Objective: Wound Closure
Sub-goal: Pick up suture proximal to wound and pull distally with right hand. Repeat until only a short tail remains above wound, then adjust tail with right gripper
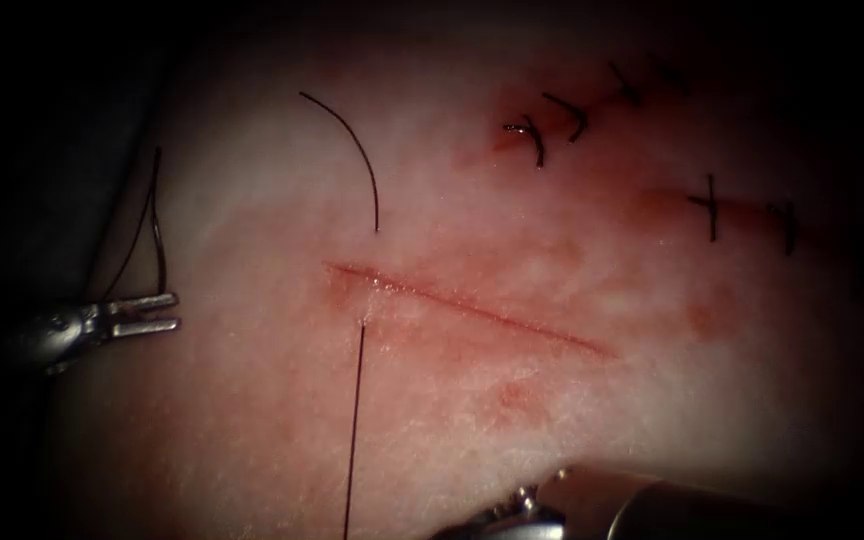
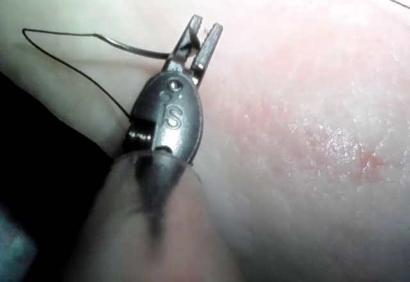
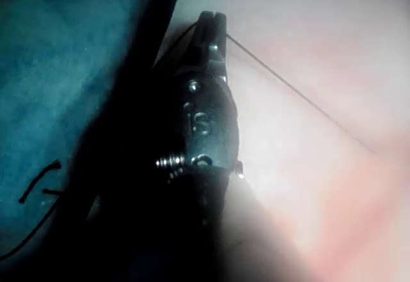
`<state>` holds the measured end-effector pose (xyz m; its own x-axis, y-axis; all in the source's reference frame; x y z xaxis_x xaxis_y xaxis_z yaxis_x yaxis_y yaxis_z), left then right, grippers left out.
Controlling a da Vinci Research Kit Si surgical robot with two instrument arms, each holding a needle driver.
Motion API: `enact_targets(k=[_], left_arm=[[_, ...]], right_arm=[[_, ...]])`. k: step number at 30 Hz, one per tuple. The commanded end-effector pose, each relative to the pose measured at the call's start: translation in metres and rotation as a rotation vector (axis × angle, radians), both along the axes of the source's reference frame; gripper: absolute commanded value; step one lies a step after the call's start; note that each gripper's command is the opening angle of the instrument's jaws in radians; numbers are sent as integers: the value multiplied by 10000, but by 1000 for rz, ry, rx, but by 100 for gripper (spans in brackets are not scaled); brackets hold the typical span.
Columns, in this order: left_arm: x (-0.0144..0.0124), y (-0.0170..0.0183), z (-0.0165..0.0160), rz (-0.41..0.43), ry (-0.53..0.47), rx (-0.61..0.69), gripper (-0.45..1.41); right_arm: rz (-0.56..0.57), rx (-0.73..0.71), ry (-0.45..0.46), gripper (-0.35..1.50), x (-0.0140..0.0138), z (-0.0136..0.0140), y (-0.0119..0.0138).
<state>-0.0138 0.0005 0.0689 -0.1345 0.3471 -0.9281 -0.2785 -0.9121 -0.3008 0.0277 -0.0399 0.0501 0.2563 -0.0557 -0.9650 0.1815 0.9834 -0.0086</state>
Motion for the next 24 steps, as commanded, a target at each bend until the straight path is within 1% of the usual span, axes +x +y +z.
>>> enact_targets(k=[1, 4, 5, 7, 8, 10, 12, 13, 18, 20, 24], left_arm=[[-6, -4, 7, 1, -3, 1, -45], [-8, -1, 7, 0, -4, 3, -45], [-10, 2, 7, -2, -7, 12, -45], [-13, 8, 6, -2, -7, 12, -45], [-15, 11, 6, -1, -6, 10, -45], [-22, 20, 6, -1, -2, 2, -45], [-29, 28, 6, -2, 0, -2, -45], [-40, 36, 10, -6, -5, 3, -45], [-62, 48, 29, -7, -14, 2, -45], [-68, 52, 43, 0, -17, 0, -45], [-70, 60, 62, -9, 1, -2, -45]], right_arm=[[1, 4, 1, -35, 4, 6, -4], [1, 4, 0, -35, 3, 9, -3], [13, 37, -4, 37, 4, 11, -3], [35, 46, 13, 110, 3, 11, 1], [49, 48, 26, 126, 3, 12, 4], [90, 60, 60, 145, -3, 12, 11], [122, 70, 69, 147, -12, 11, 18], [156, 75, 41, 147, -26, 9, 29], [225, 57, -47, 147, -65, 7, 69], [261, 44, -107, 145, -85, 7, 95], [335, 62, -164, 141, -98, 7, 126]])
